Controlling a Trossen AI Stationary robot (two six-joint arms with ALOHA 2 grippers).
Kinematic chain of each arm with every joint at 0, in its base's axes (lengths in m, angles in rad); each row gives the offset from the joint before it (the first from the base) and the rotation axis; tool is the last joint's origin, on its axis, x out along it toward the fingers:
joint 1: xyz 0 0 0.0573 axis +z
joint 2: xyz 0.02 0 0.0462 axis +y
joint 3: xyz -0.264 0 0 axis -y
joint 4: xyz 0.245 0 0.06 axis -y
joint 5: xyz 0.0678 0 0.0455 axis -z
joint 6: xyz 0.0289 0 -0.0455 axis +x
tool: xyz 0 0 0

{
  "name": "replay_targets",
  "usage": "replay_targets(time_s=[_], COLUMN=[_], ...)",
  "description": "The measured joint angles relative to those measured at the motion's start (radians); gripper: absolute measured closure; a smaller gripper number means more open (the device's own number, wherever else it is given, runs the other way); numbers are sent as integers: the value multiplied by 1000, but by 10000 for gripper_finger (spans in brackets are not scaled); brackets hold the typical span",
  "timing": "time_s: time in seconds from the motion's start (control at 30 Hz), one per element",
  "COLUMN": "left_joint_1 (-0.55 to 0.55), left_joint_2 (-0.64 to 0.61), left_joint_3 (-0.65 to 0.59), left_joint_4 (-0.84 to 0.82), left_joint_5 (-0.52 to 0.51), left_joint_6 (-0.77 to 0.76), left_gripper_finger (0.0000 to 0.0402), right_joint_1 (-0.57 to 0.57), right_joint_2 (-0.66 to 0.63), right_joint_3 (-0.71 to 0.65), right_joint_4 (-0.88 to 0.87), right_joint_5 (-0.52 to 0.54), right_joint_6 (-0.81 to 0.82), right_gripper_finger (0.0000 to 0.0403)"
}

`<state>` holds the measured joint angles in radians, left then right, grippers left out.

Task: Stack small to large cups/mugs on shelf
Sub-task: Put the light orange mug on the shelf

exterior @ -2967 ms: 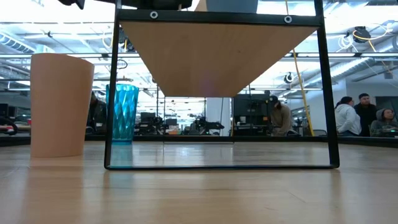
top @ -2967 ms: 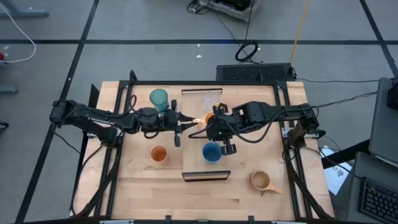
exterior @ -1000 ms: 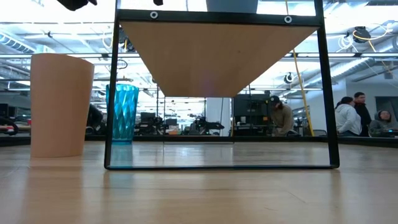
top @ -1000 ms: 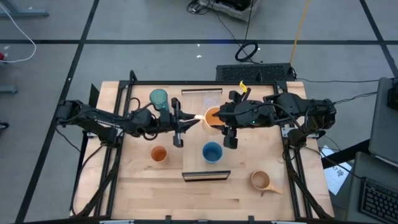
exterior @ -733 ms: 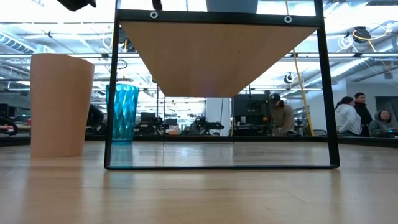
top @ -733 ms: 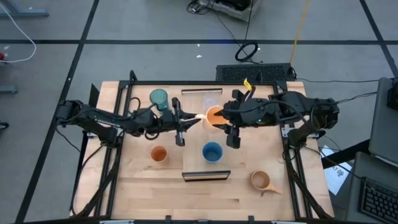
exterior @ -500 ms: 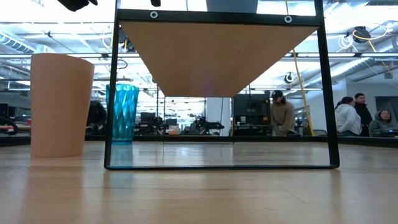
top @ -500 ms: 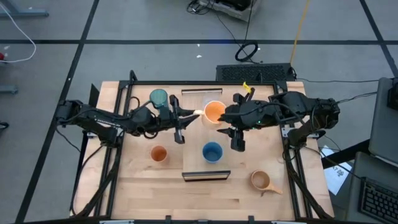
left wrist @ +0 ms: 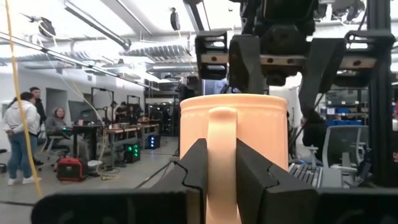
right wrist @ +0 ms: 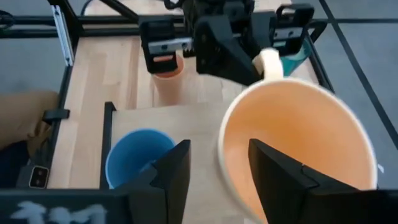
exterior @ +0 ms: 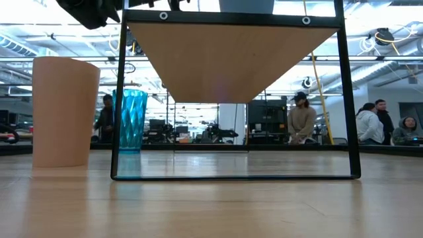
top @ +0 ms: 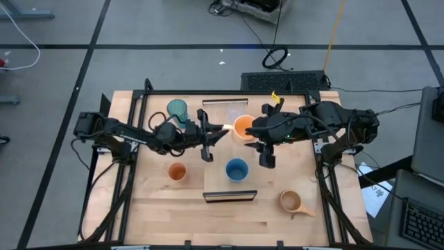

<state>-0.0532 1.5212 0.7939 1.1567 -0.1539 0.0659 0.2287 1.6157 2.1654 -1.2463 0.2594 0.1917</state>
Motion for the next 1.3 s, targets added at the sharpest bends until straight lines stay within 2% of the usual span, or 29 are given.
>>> replay_targets(time_s=[0.47, 0.63, 0.87, 1.0, 1.13, 1.3], left_joint_1=[-17, -17, -19, -20, -21, -30], left_joint_2=[0, 0, -5, -61, -161, -302], left_joint_3=[0, 0, 0, 0, 0, 0], left_joint_4=[31, 28, -5, -142, -387, -720], left_joint_5=[1, 2, -5, -64, -111, -182], left_joint_6=[30, 30, 41, 65, 68, 58], left_gripper_finger=[353, 350, 260, 203, 156, 129], right_joint_1=[-11, -11, -13, -23, -41, -64], right_joint_2=[8, 17, 16, 19, 29, 59], right_joint_3=[0, 0, 0, 0, 0, 0], right_joint_4=[-17, -7, -16, -24, -29, -35], right_joint_5=[-19, -21, -9, 3, 12, 3], right_joint_6=[-47, -81, -78, -65, -61, -44], right_gripper_finger=[384, 397, 400, 401, 402, 402])
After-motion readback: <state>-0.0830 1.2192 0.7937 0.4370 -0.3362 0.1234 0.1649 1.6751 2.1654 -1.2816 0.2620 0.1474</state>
